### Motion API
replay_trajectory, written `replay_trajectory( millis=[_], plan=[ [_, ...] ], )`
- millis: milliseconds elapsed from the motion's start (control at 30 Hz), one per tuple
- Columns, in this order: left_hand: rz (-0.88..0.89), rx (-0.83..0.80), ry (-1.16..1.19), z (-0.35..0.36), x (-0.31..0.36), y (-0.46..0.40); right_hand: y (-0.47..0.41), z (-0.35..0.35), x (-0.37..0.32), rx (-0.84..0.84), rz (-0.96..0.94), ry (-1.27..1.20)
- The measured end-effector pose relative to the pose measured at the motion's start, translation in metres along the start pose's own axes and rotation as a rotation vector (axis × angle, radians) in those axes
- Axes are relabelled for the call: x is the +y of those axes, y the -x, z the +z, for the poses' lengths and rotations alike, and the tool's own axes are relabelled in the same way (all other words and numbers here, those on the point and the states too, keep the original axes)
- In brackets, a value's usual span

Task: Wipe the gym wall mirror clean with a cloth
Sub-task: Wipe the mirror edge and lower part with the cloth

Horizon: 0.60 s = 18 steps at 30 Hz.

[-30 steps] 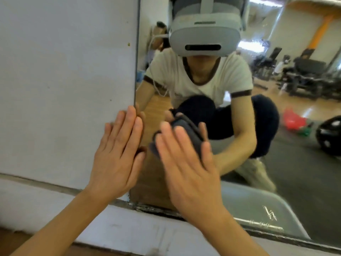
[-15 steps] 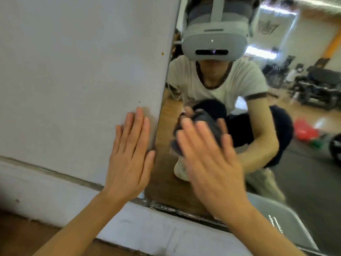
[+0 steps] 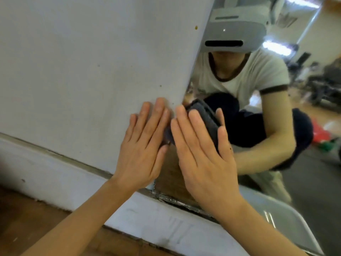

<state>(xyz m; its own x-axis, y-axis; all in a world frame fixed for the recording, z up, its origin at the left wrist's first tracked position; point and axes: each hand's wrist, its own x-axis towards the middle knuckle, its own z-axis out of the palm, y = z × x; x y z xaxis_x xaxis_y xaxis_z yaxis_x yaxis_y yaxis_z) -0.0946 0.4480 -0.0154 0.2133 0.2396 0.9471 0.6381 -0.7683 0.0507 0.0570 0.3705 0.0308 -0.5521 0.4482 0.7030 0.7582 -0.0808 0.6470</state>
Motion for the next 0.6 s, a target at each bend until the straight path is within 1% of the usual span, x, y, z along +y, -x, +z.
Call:
replay_trajectory(
  millis=[100,167,200,300,333,367,433,533,567,600],
  plan=[
    [0.006,-0.001,-0.020,-0.006,-0.002,0.011,0.046,-0.006,0.001,-0.112,-0.157,0.015],
    [-0.012,-0.015,-0.028,-0.010,-0.004,0.022,0.040,-0.010,0.013,-0.071,-0.189,0.026],
    [-0.025,-0.034,-0.025,-0.011,-0.004,0.028,0.030,-0.011,0.019,-0.030,-0.161,-0.019],
    [-0.053,-0.074,-0.041,-0.005,-0.007,0.043,0.001,-0.010,0.023,0.117,0.076,-0.310],
    [-0.054,-0.076,-0.048,-0.002,-0.009,0.046,-0.003,-0.008,0.019,0.149,0.125,-0.319],
    [-0.051,-0.075,-0.049,0.000,-0.010,0.047,-0.001,-0.005,0.012,0.147,0.123,-0.272],
    [-0.040,-0.072,-0.051,0.002,-0.013,0.048,0.026,0.004,-0.007,0.070,-0.038,-0.126],
    [-0.028,-0.071,-0.049,0.002,-0.014,0.048,0.075,0.012,-0.023,-0.123,-0.380,-0.032],
    [-0.024,-0.067,-0.051,0.003,-0.015,0.048,0.079,0.011,-0.021,-0.151,-0.440,-0.017],
    [-0.023,-0.066,-0.054,0.003,-0.015,0.049,0.076,0.010,-0.017,-0.151,-0.457,-0.017]
  ],
)
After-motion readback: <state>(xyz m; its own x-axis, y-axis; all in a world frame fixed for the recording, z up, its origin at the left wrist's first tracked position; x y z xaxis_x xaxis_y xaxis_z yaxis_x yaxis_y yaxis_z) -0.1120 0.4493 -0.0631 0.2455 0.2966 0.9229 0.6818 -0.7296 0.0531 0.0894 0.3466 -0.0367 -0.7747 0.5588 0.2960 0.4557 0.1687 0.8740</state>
